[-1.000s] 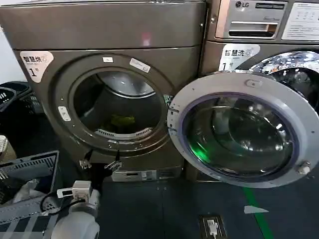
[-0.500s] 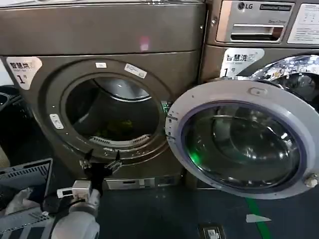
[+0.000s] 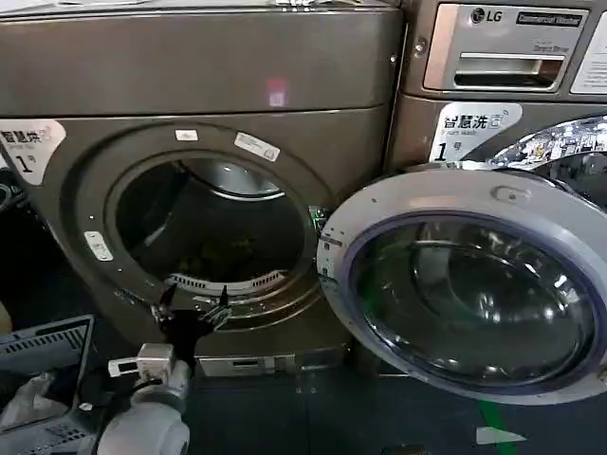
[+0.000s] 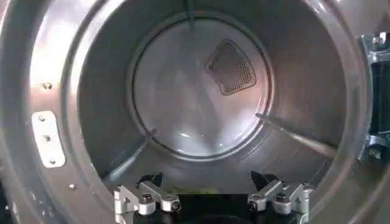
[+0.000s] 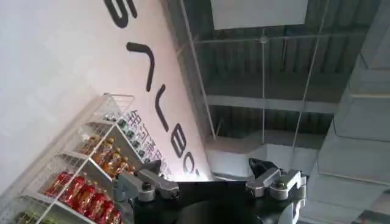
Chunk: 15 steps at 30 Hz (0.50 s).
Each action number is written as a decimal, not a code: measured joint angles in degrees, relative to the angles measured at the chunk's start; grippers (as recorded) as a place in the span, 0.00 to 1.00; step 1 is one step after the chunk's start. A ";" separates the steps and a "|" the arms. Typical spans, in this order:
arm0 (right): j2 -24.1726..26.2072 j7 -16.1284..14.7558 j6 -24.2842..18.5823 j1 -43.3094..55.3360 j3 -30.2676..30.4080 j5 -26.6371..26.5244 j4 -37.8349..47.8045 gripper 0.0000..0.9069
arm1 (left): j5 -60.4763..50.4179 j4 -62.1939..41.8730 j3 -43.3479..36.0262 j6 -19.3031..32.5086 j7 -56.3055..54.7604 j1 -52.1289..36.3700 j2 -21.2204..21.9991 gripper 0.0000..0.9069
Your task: Grasp the clothes from the dryer.
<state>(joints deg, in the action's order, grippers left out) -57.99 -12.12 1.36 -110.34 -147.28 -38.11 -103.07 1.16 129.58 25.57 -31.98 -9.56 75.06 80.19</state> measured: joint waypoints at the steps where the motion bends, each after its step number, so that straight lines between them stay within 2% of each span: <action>1: 0.00 0.02 0.00 -0.01 -0.01 0.00 0.00 1.00 | 0.01 0.00 0.00 0.00 0.00 -0.04 0.00 1.00; 15: -0.40 0.14 0.08 -1.32 -1.15 -0.12 -0.30 1.00 | 1.33 -2.45 -0.80 0.77 -0.31 -3.30 -0.25 1.00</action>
<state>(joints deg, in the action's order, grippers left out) -58.39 -11.98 1.44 -111.65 -148.43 -38.24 -103.37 2.49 127.13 24.76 -31.21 -9.87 71.76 79.94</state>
